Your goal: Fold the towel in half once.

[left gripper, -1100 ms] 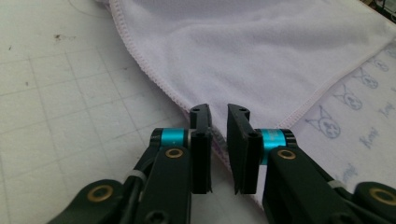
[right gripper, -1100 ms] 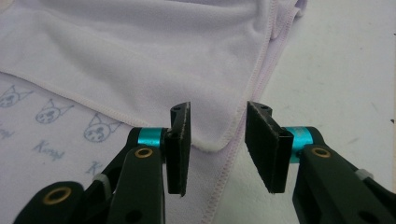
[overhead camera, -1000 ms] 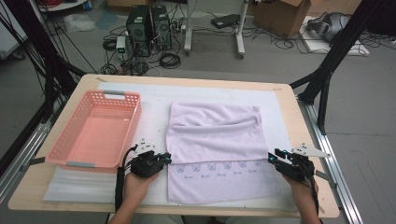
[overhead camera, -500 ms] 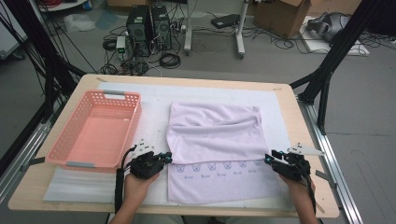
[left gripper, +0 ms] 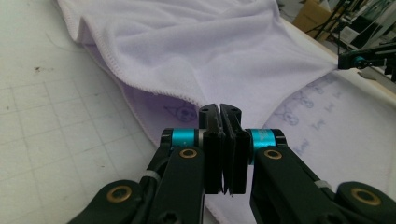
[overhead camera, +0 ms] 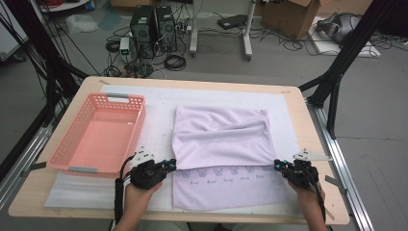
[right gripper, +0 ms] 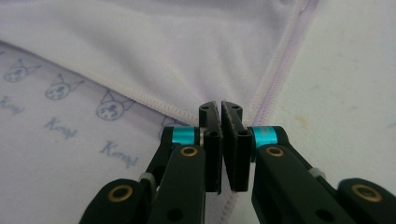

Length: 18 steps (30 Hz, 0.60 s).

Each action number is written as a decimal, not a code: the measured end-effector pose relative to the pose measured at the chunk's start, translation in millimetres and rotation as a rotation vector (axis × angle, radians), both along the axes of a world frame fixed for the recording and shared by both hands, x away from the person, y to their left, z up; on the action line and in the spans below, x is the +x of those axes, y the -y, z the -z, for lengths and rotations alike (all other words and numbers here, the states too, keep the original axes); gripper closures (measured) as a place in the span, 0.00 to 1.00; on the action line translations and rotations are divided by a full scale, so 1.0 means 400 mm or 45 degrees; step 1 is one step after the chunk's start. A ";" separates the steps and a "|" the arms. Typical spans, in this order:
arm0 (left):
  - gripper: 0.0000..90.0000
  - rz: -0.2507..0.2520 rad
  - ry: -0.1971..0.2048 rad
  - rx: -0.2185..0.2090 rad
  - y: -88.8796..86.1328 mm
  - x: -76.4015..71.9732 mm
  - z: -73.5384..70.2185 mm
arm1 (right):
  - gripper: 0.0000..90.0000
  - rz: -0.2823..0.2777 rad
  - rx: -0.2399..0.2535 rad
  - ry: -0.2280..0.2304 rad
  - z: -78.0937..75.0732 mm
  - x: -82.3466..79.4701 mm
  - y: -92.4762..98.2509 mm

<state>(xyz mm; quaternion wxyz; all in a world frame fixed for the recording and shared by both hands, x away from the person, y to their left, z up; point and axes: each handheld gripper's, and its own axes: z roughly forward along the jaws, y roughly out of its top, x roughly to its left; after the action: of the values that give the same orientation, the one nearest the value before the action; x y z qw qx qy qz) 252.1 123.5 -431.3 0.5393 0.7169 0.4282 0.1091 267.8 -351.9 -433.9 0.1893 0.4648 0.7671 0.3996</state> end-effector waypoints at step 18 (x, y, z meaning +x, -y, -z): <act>0.97 0.085 -0.006 0.036 -0.003 -0.125 0.009 | 0.97 -0.081 -0.017 -0.032 -0.011 -0.174 0.030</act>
<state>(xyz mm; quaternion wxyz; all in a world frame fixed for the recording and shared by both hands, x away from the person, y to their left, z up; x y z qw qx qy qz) 201.9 124.8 -434.9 0.5314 0.7386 0.4037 0.0951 198.2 -364.1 -429.6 0.1698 0.4440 0.7864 0.3944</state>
